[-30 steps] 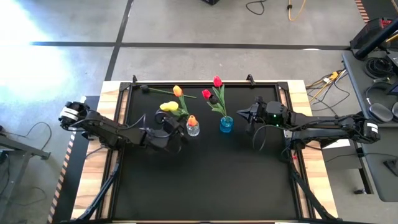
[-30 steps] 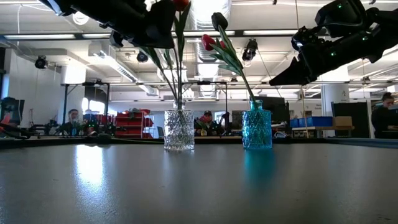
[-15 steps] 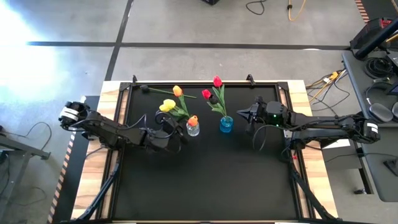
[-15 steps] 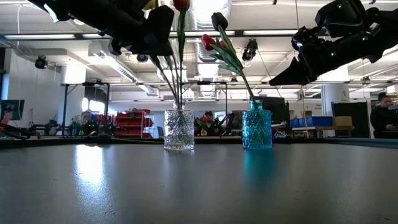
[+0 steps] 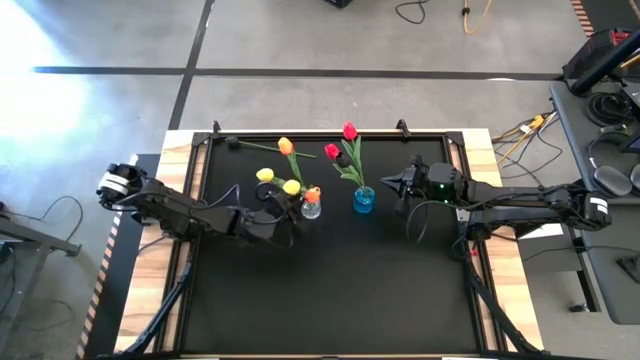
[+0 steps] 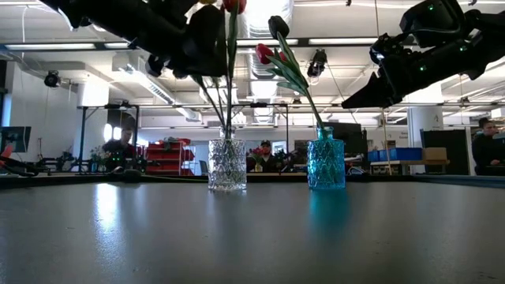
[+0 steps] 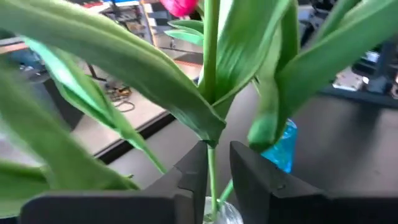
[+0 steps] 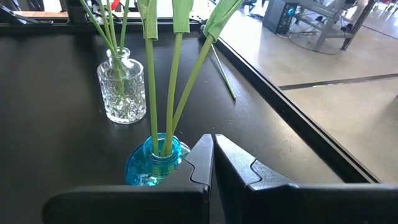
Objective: Sort flowers into vase by color
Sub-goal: Put the black flower into the blue vase
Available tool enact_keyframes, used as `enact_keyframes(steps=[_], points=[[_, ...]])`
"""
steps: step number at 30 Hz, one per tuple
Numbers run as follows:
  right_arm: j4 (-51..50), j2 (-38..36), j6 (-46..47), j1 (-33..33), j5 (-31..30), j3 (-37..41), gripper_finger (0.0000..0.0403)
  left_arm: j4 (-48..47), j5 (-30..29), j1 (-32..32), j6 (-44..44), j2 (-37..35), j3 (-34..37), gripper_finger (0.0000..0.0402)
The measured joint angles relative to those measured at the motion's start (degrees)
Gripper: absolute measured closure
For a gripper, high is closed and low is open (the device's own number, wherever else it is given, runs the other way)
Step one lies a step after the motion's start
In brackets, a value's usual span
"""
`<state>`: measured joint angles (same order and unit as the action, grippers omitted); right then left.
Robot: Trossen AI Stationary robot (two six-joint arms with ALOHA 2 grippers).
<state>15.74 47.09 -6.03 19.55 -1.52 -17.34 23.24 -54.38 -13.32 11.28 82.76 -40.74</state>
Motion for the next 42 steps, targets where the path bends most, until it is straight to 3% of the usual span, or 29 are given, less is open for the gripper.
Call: enact_keyframes(steps=[13,32,42], points=[[0.0,0.0,0.0,0.0,0.0,0.0,0.0394,-24.4,4.5,0.0,3.5,-0.1,-11.0,0.0280],[-0.4,0.0,-0.1,0.0,0.0,0.0,0.0394,-42.3,16.1,-1.2,12.1,-4.5,-12.4,0.0276],[-0.4,0.0,-0.1,0.0,0.0,0.0,0.0394,-48.3,16.6,-4.0,16.0,-4.9,-12.9,0.0276]])
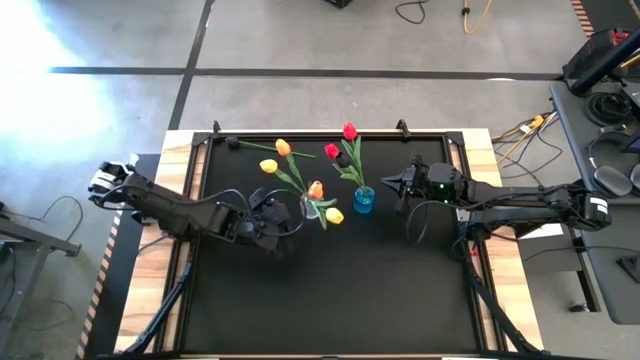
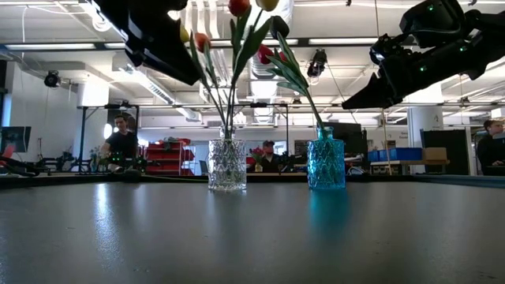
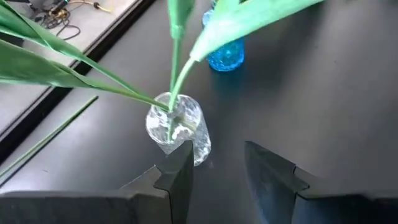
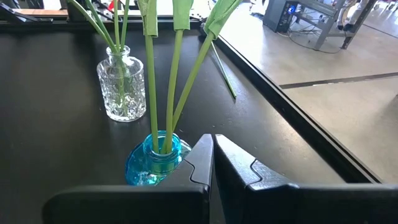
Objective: Sort flowers into vase by color
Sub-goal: Put the black flower into the blue vase
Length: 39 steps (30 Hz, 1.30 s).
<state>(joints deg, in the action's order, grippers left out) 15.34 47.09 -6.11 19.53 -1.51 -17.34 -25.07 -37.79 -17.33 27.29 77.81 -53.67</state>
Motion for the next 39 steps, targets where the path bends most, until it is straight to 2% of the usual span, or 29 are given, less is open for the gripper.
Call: enact_keyframes(steps=[5,10,16,20,24,29,33,36,39], points=[[0.0,0.0,0.0,0.0,0.0,0.0,0.0394,-2.7,0.0,-1.8,3.6,-0.7,0.2,0.0276],[0.0,0.0,0.0,0.0,0.0,0.0,0.0394,-5.1,-0.3,-2.1,9.2,-2.9,4.0,0.0286],[0.0,0.0,0.0,0.0,0.0,0.0,0.0394,4.0,-1.0,-1.2,12.8,-9.5,14.5,0.0324],[0.0,0.0,0.0,0.0,0.0,0.0,0.0394,11.8,-1.3,2.0,16.3,-15.7,22.6,0.0358],[0.1,0.0,0.0,0.0,0.0,0.0,0.0394,15.2,-0.2,10.7,25.0,-21.9,28.9,0.0395],[0.1,0.0,0.0,0.0,0.0,0.0,0.0394,16.4,10.2,26.2,32.6,-26.4,33.4,0.0394],[-0.1,0.0,0.0,0.0,0.0,0.0,0.0394,22.4,18.9,37.5,31.9,-26.6,34.8,0.0387],[-0.1,0.0,-0.1,0.0,0.0,0.0,0.0394,27.2,20.9,43.6,30.0,-25.8,34.7,0.0371],[-0.2,0.0,-0.4,0.0,0.0,0.0,0.0394,27.3,21.3,48.7,28.5,-24.5,33.2,0.0346]])
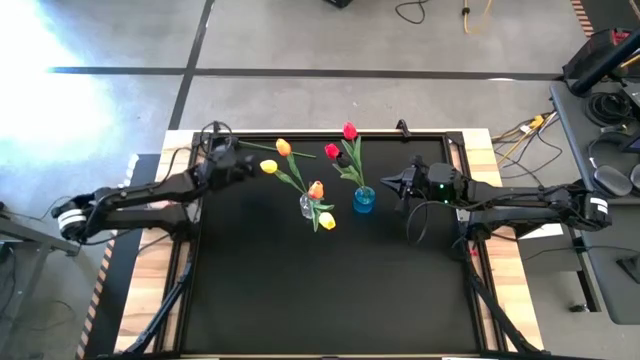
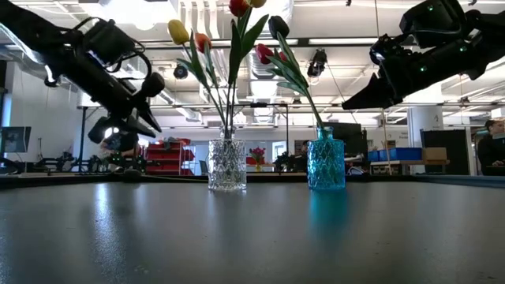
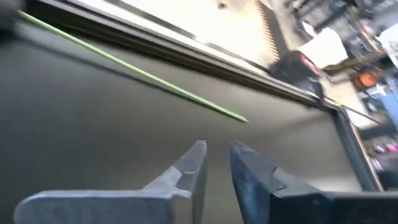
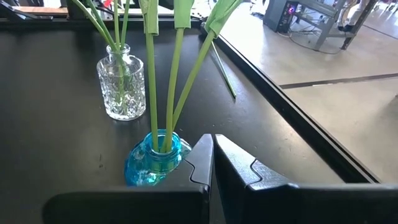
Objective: Sort flowers into vase by color
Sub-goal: Put the black flower into the blue vase
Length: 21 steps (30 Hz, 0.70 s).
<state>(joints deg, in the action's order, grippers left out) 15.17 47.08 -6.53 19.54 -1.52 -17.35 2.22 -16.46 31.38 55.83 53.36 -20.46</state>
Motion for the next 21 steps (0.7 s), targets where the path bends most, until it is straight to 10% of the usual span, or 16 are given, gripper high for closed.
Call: enact_keyframes(steps=[21], points=[[-0.4,0.0,0.0,0.0,0.1,0.0,0.0394,-5.5,17.2,21.3,1.7,33.3,-20.9,0.0210]])
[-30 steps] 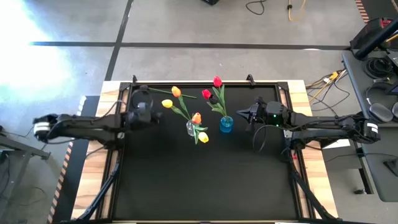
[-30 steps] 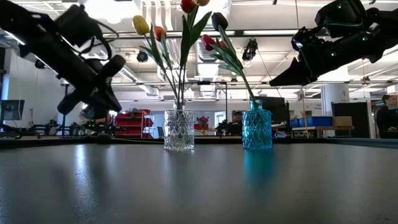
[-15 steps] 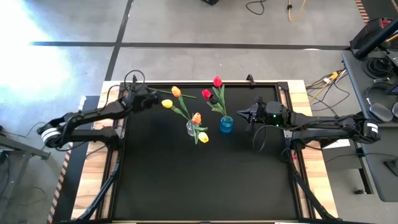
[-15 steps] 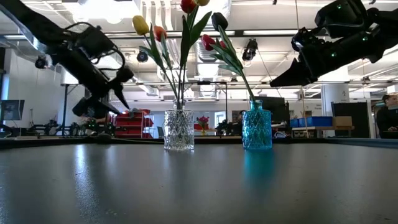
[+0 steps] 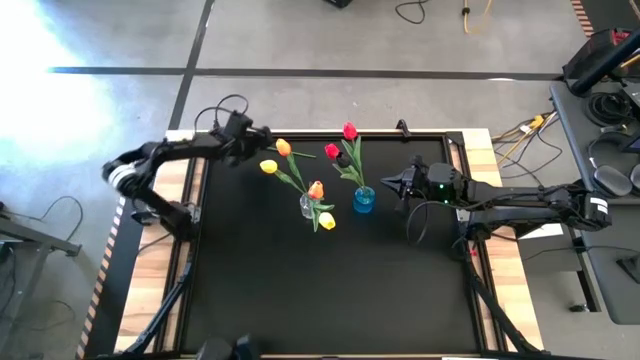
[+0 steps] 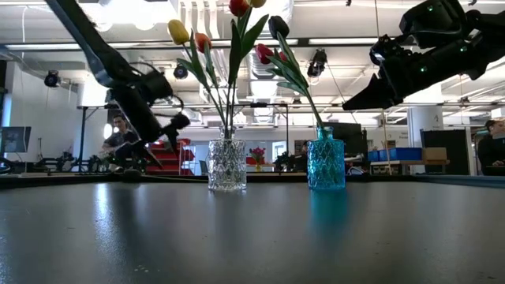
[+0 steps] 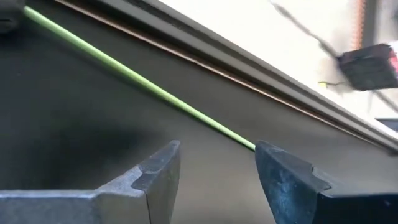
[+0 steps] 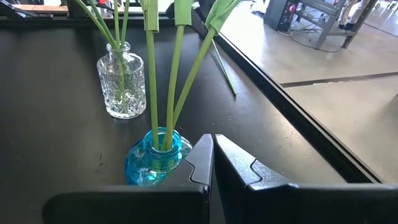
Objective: Sort flowers into vase by color
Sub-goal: Put the black flower into the blue vase
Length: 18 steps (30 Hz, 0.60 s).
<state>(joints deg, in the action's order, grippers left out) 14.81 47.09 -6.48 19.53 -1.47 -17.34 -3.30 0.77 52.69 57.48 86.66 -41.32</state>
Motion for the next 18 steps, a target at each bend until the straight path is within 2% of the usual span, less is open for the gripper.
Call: enact_keyframes(steps=[8,15,18], points=[[0.0,0.0,0.0,0.0,0.2,0.0,0.0394,-6.7,2.4,2.3,0.0,10.9,-9.4,0.0209],[-0.4,0.0,0.0,0.0,0.2,0.0,0.0394,-6.7,2.9,3.6,-0.1,15.5,-12.7,0.0209],[-0.9,0.0,-0.2,0.0,0.2,0.0,0.0394,-5.7,2.4,4.1,-2.8,15.8,-12.7,0.0209]])
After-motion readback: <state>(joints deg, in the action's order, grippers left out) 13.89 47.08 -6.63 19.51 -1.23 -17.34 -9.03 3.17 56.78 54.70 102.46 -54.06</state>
